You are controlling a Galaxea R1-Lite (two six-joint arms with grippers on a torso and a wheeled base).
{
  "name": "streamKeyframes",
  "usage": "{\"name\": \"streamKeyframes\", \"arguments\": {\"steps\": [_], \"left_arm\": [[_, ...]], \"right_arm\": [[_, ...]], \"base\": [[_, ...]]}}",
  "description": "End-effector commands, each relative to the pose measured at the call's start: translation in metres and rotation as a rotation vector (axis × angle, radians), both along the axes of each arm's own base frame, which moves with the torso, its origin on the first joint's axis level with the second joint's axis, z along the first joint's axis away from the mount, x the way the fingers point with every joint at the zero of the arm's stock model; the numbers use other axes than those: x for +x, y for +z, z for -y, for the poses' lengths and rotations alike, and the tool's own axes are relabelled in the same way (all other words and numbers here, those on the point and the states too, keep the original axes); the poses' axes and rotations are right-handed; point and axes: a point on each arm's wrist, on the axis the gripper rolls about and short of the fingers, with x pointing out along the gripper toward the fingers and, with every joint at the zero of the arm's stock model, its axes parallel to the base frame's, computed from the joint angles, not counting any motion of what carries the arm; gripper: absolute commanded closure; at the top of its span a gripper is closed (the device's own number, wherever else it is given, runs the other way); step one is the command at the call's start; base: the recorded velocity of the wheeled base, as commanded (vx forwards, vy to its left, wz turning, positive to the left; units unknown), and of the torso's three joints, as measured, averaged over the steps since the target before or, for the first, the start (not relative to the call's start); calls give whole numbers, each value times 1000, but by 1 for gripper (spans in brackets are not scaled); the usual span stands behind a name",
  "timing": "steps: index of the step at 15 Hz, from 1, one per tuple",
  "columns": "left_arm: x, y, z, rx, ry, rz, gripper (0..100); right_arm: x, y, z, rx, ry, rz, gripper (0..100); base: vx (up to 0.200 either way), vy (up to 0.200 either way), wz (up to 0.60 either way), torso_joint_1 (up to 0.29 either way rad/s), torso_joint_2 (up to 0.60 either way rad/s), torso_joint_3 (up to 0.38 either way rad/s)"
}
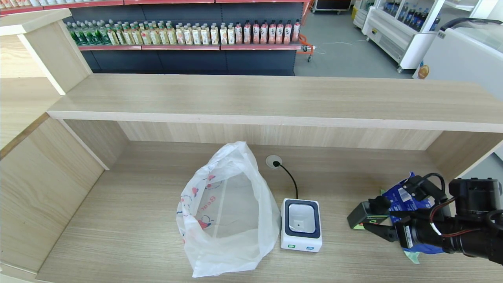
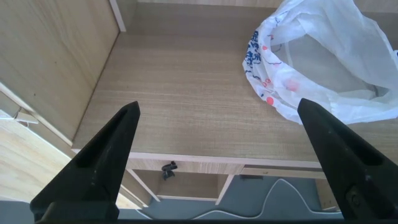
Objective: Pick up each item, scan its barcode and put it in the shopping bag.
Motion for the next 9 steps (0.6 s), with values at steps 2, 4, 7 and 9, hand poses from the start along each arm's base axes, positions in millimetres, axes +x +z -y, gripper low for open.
{"name": "streamKeyframes", "arguments": {"steps": [2,4,7,9], "left_arm": [[0,0,0,-1,1,0,0],[0,0,0,-1,1,0,0],[0,0,0,-1,1,0,0],[0,0,0,-1,1,0,0]], "right_arm": [[15,-1,-7,5,48,12,0],[20,-2,-9,6,59,14,0],[31,-11,-11,31,99,-11,0],[35,-18,-12,16,113,-23,0]], "base": [[0,0,0,0,0,0],[0,0,0,0,0,0],[0,0,0,0,0,0],[0,0,0,0,0,0]]}}
